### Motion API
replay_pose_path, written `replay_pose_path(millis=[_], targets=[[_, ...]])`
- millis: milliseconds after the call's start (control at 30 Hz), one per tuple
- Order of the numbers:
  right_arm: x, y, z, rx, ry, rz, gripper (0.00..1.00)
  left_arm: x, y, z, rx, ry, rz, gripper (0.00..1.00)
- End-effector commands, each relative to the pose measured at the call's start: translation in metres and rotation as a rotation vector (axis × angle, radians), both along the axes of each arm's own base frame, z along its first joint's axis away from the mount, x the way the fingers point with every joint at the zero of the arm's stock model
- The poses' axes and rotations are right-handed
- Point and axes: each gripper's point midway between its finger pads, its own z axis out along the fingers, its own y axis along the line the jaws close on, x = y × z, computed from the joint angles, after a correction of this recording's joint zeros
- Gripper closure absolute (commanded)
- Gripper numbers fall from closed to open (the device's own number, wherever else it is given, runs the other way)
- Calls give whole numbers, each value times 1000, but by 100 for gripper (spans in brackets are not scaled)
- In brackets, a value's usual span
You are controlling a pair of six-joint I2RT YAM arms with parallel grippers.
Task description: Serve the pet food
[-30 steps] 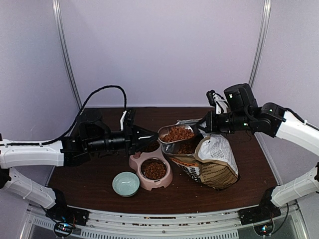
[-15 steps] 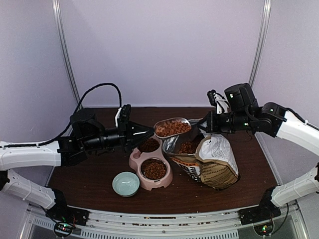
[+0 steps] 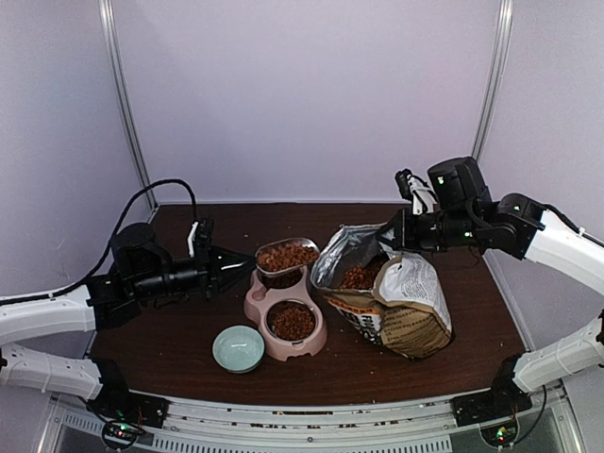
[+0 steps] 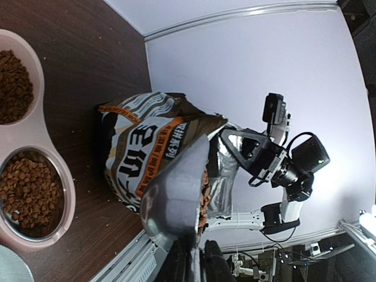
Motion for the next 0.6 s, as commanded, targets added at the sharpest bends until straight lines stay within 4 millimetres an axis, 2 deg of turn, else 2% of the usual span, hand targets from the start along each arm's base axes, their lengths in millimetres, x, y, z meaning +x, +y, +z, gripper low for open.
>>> replay_pose_path(millis=[0,267,567], targets=[[11,-7,50,84,-121,-53,100,-6,14,-10,14,-18,-9,100],[14,-8,54,75,-127,-57,100,-17,42,-53,69,42,25,100],[15,-7,53,70,-122,-54,100,-17,69,-93,187,94,90,100]])
